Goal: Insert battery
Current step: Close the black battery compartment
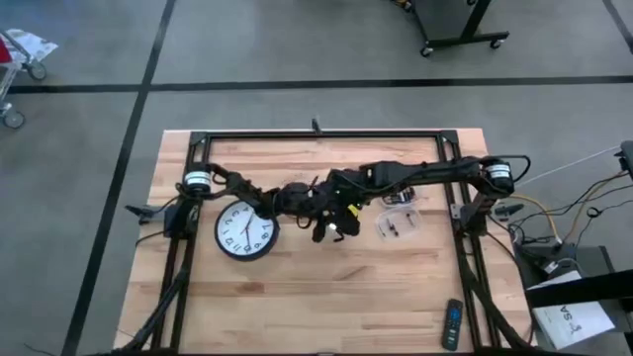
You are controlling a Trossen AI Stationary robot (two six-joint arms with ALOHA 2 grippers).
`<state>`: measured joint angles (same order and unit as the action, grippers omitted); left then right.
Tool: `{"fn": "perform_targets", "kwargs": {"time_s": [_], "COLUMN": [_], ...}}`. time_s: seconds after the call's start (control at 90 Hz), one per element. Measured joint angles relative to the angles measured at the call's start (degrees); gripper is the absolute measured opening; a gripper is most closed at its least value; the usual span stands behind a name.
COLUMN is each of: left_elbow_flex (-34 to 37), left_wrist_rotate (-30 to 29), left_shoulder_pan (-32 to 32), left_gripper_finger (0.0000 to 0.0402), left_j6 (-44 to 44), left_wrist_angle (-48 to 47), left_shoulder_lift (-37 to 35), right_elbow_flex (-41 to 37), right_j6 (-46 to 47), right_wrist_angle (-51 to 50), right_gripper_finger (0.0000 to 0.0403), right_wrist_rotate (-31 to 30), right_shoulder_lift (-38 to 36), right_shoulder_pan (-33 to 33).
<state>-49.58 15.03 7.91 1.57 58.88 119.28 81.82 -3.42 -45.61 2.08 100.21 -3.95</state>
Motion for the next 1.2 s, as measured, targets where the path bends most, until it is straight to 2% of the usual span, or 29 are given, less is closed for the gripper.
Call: {"fn": "perform_targets", "kwargs": {"time_s": [0.222, 0.4, 0.578, 0.778, 0.933, 1.089, 1.2], "left_elbow_flex": [0.0, 0.0, 0.0, -0.1, -0.1, -0.1, -0.1], "left_wrist_rotate": [0.7, 0.9, 0.9, 1.0, 1.0, 1.1, 1.0], "left_shoulder_pan": [-1.6, -2.3, -2.2, -2.2, -2.2, -2.2, -2.2], "left_gripper_finger": [0.0104, 0.0098, 0.0093, 0.0115, 0.0091, 0.0090, 0.0107], "left_j6": [-2.6, -3.0, -3.0, -3.0, -3.0, -3.0, -3.0], "left_wrist_angle": [0.1, 0.1, 0.0, 0.0, -0.1, -0.2, -0.3], "left_shoulder_lift": [-0.1, -0.1, -0.2, -0.2, -0.2, -0.2, -0.2], "right_elbow_flex": [0.0, -0.7, -2.1, -2.5, -2.8, -2.9, -3.0], "right_j6": [-9.2, -13.2, -16.9, -18.4, -19.6, -19.7, -19.3], "right_wrist_angle": [0.4, 1.0, 1.4, 2.7, 3.0, 3.0, 3.1], "right_gripper_finger": [0.0206, 0.0198, 0.0178, 0.0148, 0.0114, 0.0085, 0.0083], "right_wrist_rotate": [0.3, 4.5, 4.4, 4.6, 6.1, 7.1, 7.2], "right_shoulder_lift": [0.3, 0.3, 0.3, 0.3, 0.3, 0.2, 0.1], "right_shoulder_pan": [0.0, 0.0, -0.1, 0.0, 0.0, 0.0, 0.0]}}
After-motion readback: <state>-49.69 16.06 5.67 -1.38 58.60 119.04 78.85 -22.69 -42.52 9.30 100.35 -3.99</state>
